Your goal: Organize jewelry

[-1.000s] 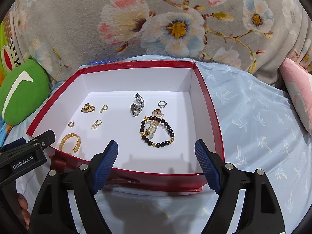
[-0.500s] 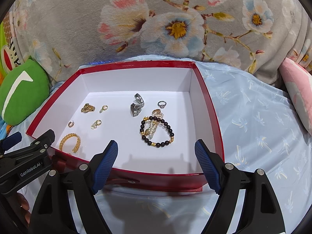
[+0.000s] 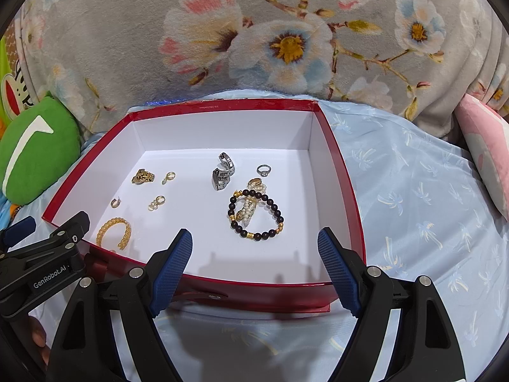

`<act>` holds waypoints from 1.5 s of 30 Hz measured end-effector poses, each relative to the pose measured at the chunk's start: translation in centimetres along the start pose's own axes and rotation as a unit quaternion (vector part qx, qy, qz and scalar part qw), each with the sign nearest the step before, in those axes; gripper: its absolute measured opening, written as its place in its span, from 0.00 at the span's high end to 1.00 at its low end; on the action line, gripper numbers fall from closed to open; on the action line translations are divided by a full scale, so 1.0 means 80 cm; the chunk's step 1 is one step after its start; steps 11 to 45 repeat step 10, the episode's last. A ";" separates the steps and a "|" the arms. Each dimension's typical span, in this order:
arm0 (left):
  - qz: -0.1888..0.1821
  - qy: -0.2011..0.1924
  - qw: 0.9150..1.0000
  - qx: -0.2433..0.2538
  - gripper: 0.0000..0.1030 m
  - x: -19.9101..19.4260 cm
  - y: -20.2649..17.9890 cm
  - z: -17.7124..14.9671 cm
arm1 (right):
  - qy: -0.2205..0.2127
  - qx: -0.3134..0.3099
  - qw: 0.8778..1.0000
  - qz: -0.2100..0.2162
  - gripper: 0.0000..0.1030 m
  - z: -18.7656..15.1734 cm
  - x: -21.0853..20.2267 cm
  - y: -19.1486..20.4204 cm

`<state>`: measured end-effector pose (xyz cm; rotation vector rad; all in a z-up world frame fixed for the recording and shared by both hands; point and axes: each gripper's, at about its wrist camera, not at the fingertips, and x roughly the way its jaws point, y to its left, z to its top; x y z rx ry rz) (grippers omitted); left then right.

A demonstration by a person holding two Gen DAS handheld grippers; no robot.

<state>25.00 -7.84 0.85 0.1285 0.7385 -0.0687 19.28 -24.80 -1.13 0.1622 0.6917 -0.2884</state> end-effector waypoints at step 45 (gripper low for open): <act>0.004 0.001 1.000 0.000 0.04 0.000 -0.002 0.000 | 0.000 0.000 1.000 0.000 0.24 0.000 0.000 0.000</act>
